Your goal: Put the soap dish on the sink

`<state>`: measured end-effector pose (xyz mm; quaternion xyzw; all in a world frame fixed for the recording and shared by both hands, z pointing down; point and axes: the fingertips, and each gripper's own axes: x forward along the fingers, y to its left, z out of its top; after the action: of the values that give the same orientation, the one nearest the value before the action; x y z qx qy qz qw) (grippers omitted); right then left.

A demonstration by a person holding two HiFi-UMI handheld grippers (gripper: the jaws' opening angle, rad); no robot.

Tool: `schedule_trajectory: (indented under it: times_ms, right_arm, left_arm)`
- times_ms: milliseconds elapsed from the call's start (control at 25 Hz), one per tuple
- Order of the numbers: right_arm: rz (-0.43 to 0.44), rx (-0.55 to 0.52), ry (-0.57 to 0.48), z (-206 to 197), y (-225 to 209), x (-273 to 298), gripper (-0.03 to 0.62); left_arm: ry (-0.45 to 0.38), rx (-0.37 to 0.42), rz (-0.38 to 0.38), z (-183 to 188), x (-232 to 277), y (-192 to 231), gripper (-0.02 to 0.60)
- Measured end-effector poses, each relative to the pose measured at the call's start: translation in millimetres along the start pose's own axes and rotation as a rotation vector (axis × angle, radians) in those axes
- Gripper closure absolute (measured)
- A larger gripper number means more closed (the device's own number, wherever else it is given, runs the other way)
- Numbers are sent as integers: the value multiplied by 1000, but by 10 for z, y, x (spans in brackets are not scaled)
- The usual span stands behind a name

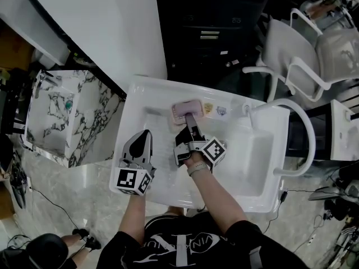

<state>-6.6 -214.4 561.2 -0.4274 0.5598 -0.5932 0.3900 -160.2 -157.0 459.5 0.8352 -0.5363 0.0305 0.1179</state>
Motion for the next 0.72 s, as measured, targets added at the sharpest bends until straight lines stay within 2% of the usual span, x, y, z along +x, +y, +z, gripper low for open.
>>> schedule_trajectory:
  times_ms: [160, 280, 400, 520, 640, 720]
  right_arm:
    - [-63, -2, -20, 50, -93, -7, 503]
    - [-46, 22, -23, 49, -89, 29, 503]
    - [-65, 8, -21, 38, -98, 42, 503]
    - [-36, 19, -21, 18, -52, 111, 503]
    - [-55, 15, -3, -14, -84, 152, 507]
    - [-29, 27, 13, -58, -52, 196, 507]
  left_arm:
    - [6, -1, -8, -27, 47, -18, 568]
    - [12, -2, -16, -55, 84, -30, 568]
    - [16, -8, -23, -80, 112, -33, 568]
    - [19, -13, -26, -87, 136, -24, 568]
    - [21, -17, -25, -94, 155, -11, 568]
    - [19, -20, -24, -97, 156, 0, 568]
